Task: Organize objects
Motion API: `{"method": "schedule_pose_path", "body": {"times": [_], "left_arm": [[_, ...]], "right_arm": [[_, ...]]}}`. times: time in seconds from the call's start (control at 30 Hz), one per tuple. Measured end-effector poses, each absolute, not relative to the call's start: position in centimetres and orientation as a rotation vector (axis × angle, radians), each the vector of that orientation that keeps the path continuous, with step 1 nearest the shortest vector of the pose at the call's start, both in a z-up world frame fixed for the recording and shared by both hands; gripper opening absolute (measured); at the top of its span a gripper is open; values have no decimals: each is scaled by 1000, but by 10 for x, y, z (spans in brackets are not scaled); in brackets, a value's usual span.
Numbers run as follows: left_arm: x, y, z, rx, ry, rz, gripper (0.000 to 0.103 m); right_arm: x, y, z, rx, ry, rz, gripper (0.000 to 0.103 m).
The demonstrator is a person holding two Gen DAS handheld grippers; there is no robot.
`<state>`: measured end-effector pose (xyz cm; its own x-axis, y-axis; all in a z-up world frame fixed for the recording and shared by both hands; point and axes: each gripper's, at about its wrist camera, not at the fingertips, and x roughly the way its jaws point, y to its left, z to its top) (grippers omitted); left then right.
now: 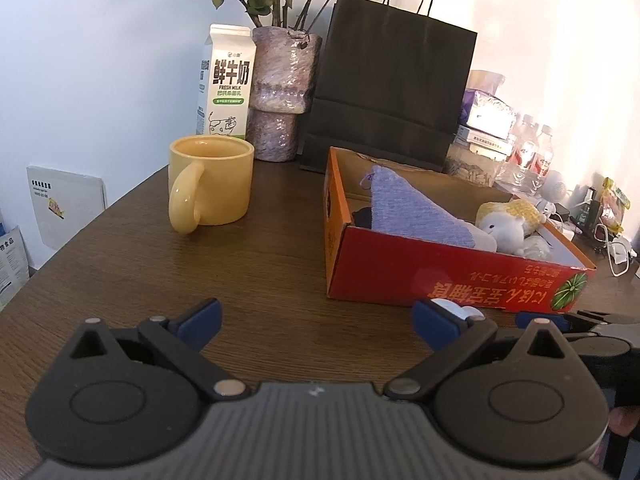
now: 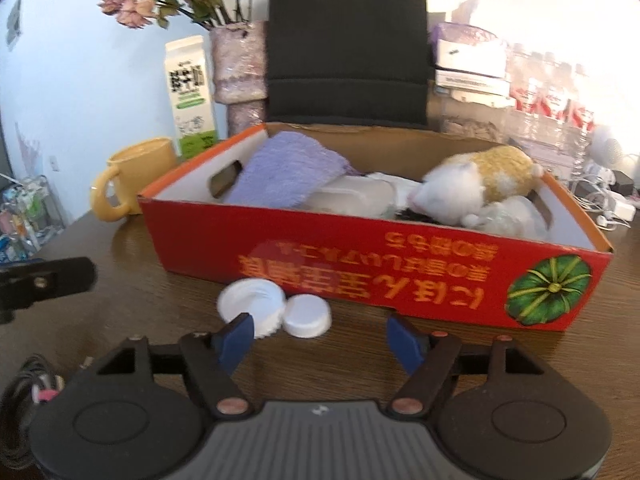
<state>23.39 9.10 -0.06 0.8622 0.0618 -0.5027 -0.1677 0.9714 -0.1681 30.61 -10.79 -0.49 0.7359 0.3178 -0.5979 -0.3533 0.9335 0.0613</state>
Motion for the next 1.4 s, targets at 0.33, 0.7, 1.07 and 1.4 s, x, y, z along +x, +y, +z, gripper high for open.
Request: {"method": "schedule_pose_path", "body": {"times": [0.33,0.7,1.07,1.4], "left_arm": [[233,86,0,-198,516,103,103],[234,85,-2,-196,521,107,103],[250,64,4,-153,540,93,103],[282,26,-3,-122,598,69,103]], "right_arm": [[315,-90,-11,-113,649,373,57],[308,-86,-7,-127,617,407,26],[301,-109,2,-106,580,421,26],[297,-151,8,-85,550,406,26]]}}
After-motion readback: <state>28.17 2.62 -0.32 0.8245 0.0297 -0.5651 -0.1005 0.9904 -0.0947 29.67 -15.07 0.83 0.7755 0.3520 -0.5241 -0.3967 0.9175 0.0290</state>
